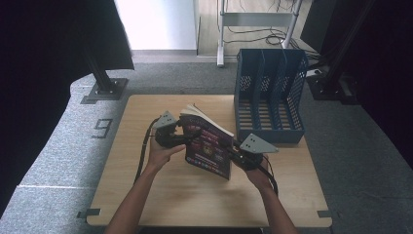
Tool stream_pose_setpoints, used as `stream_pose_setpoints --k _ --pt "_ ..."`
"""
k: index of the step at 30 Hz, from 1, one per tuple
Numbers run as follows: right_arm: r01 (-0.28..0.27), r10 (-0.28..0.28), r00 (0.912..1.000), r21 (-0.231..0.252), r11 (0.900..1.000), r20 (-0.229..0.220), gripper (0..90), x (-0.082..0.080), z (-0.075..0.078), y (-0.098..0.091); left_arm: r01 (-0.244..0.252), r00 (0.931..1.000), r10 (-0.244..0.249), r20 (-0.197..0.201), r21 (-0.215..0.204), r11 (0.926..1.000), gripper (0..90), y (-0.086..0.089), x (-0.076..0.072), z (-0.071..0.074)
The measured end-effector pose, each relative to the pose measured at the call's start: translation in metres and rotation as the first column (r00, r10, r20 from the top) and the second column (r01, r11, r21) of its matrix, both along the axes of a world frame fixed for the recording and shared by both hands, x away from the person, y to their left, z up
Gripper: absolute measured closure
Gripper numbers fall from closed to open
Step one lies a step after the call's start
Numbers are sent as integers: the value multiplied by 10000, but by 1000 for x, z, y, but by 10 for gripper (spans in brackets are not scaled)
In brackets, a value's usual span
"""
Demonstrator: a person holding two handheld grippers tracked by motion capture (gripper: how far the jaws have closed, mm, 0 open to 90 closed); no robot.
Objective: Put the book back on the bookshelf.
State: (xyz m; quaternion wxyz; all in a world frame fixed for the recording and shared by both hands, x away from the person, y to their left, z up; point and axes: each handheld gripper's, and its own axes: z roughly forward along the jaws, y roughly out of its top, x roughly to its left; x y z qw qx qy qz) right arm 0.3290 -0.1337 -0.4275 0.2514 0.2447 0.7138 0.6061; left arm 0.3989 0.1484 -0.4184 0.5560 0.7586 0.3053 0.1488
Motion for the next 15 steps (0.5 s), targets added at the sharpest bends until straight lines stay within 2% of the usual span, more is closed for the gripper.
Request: stream_pose_setpoints --k 4,5,6,8,15 --pt "-135 135 9999 21 9999 5 800 0 0 0 47 10000 -47 14 54 10000 246 0 -1 1" --pt "-363 364 9993 125 9993 -101 757 2 0 0 74 10000 -74 -28 -6 10000 250 0 0 1" --pt "-422 425 9990 185 9989 -130 735 3 0 0 203 9997 -205 -98 -204 9996 257 1 -1 2" --pt "-404 407 9989 120 9991 -241 719 6 0 3 311 9995 -312 -60 -226 9993 263 0 -2 4" --pt "-236 228 9991 -231 9995 -362 772 14 3 17 311 9995 -311 5 -9 9995 265 0 -5 5"
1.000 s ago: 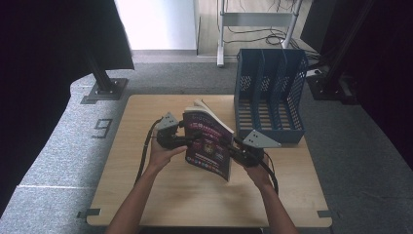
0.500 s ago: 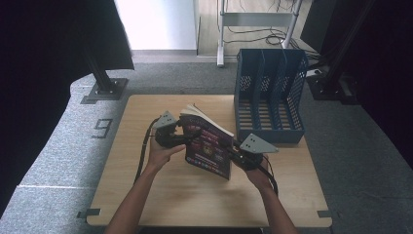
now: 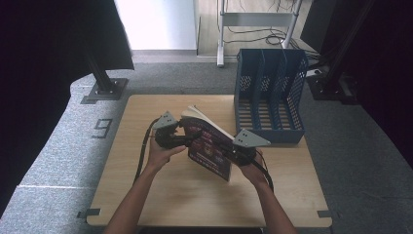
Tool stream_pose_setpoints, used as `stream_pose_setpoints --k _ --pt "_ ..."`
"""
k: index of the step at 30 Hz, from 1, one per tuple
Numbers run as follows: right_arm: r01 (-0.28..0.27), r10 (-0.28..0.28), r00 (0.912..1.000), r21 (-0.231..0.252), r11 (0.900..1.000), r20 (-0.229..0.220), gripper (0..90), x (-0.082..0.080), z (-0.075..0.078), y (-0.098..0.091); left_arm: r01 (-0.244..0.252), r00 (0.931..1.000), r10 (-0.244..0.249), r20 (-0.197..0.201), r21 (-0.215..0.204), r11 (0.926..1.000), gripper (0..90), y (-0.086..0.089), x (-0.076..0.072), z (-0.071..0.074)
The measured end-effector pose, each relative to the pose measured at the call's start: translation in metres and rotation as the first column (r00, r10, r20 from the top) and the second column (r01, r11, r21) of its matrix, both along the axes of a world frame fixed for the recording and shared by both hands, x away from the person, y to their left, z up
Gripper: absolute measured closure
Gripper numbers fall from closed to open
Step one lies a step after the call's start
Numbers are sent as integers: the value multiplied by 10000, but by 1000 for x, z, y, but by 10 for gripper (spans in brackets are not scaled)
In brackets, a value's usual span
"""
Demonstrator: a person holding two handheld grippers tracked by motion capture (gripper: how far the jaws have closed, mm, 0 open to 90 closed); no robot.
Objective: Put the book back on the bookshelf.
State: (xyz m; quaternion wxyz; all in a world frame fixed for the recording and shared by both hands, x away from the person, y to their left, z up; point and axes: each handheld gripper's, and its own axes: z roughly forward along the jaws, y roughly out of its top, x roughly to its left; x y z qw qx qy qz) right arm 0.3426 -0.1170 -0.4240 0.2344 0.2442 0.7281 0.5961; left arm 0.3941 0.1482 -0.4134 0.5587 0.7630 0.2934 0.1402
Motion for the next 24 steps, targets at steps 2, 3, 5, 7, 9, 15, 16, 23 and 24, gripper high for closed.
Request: stream_pose_setpoints --k 2,3,5,7,9,15,16,23,24 --pt "129 -129 9999 -107 9999 52 792 0 1 1 -12 10000 12 11 1 10000 268 1 0 0" --pt "202 -202 9998 -93 9998 -3 800 0 1 0 -14 10000 14 34 16 10000 270 1 -1 0" --pt "268 -268 9996 -14 9996 -110 808 1 1 -1 -98 9999 98 45 86 9999 270 0 -2 0" --pt "312 -311 9993 44 9995 -194 812 1 1 -2 -165 9998 164 58 128 9998 270 0 -5 0" --pt "359 -358 9991 24 9994 -233 813 1 1 -1 -240 9997 239 48 161 9996 271 1 -7 0" --pt "529 -527 9982 76 9986 -276 814 0 1 1 -376 9993 376 -16 279 9989 271 5 -11 -3" --pt "570 -567 9980 99 9983 -287 815 0 1 1 -431 9991 432 -26 286 9987 271 6 -14 -4" --pt "797 -790 9962 165 9967 -376 815 1 1 1 -651 9977 658 -151 461 9968 272 11 -20 -12" --pt "813 -806 9960 175 9965 -386 815 1 1 1 -677 9975 686 -189 451 9967 272 12 -21 -13"
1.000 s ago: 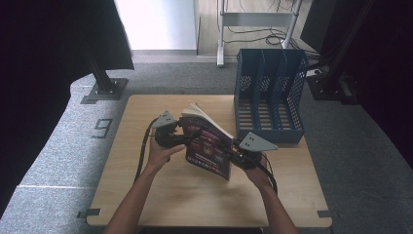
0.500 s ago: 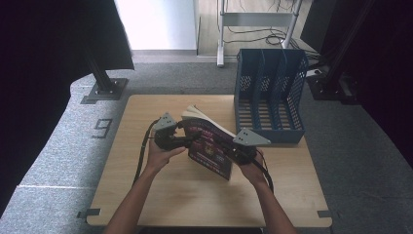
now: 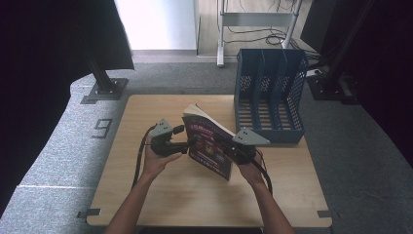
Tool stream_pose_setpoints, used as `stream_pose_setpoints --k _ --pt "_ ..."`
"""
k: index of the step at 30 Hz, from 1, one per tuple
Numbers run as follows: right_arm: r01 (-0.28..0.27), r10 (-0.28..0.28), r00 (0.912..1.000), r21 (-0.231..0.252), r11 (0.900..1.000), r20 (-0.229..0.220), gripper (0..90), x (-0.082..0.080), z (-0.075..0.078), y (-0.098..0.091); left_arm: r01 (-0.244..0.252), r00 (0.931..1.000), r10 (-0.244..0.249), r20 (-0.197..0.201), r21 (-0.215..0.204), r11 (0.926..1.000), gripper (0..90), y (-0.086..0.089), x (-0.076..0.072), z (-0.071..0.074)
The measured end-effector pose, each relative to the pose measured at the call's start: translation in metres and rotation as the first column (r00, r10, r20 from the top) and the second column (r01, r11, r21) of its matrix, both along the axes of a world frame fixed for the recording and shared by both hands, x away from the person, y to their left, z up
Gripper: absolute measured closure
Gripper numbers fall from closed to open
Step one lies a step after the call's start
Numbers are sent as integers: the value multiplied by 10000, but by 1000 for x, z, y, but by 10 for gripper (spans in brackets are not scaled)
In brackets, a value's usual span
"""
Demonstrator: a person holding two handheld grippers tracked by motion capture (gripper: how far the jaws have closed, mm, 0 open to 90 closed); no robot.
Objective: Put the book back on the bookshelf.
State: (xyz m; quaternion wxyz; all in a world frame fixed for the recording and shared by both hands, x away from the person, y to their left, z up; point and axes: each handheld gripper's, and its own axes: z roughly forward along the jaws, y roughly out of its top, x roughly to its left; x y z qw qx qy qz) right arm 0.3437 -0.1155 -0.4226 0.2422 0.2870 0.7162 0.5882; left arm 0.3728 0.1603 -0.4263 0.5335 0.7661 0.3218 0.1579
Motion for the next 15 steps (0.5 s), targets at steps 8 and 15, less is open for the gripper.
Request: stream_pose_setpoints --k 8,15 --pt "186 -186 9998 14 9998 59 816 -2 0 2 -248 9995 249 -168 61 9997 279 6 -10 -16" --pt "326 -327 9994 147 9994 92 817 -4 -1 2 -440 9977 444 -503 92 9990 282 16 -18 -35"
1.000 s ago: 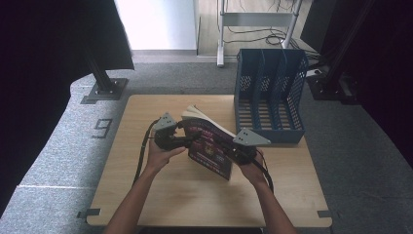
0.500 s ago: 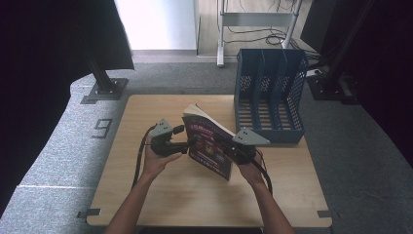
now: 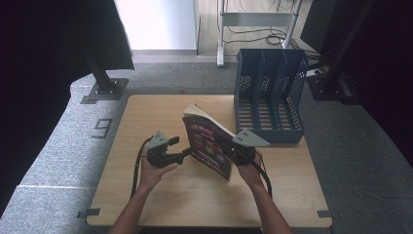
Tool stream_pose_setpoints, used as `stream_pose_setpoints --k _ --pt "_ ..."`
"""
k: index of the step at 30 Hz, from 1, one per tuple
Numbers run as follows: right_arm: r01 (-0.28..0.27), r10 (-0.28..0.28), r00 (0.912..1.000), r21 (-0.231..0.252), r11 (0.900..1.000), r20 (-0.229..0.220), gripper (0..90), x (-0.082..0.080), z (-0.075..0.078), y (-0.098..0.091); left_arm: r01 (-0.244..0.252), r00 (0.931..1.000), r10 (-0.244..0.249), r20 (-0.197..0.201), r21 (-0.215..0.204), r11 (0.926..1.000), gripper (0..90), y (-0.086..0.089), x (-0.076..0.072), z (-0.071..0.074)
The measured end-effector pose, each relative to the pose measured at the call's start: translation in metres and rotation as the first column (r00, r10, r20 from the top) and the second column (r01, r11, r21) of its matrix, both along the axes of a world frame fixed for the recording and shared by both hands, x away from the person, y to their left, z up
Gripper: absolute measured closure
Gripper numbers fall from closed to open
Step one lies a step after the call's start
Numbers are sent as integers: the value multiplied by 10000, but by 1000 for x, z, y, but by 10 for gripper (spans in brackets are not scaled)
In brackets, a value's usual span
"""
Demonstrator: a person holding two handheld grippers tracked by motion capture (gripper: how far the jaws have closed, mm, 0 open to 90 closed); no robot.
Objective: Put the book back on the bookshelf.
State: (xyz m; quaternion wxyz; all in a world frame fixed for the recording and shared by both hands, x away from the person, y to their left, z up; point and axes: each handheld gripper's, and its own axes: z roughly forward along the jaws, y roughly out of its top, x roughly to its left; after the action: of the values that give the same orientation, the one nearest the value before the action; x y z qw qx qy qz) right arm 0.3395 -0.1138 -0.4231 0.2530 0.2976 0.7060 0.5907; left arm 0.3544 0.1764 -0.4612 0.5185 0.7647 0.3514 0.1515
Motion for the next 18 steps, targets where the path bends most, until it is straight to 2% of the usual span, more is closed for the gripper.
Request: stream_pose_setpoints --k 6,11,14,18 --pt "104 -105 9999 57 9999 43 817 -2 2 -1 -268 9995 263 -200 -243 9993 290 10 -8 -13" --pt "220 -221 9997 62 9997 116 817 -3 4 -2 -372 9990 369 -246 -142 9992 294 14 -12 -19" --pt "323 -325 9993 142 9994 165 817 -4 7 -4 -447 9982 444 -405 -84 9990 293 16 -13 -22" --pt "379 -384 9991 254 9990 192 817 -4 9 -5 -423 9977 414 -528 -155 9990 293 17 -15 -24"
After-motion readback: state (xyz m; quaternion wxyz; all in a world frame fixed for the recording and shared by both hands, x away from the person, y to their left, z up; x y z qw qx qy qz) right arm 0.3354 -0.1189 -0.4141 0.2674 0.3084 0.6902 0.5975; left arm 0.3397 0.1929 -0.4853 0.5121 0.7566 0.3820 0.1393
